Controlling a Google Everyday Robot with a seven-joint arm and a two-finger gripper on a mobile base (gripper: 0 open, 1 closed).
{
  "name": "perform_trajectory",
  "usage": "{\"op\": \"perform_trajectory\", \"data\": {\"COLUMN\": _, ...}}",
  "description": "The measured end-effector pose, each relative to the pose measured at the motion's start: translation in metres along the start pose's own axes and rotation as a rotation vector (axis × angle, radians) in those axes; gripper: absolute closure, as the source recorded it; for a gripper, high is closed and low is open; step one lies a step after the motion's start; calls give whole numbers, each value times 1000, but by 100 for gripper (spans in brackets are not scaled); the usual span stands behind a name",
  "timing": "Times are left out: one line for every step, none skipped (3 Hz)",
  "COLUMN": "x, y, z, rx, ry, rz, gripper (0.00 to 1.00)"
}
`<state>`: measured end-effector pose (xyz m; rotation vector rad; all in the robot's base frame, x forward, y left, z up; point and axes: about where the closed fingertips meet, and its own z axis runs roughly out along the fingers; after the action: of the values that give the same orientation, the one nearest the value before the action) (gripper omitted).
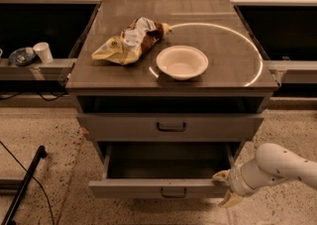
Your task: Open middle drawer
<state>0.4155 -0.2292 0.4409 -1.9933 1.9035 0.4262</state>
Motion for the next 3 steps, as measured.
{"op": "perform_trajectory", "data": {"x": -9, "y": 7, "z": -11, "rx": -2, "ry": -6, "rz": -26, "gripper": 47}}
{"op": "perform_trajectory", "data": {"x": -23, "y": 12, "z": -20, "rx": -10, "ry": 6, "rz": -56, "gripper": 50}}
{"op": "perform_trajectory", "data": {"x": -35, "y": 12, "z": -25, "rx": -1, "ry": 17, "rz": -80, "gripper": 32}}
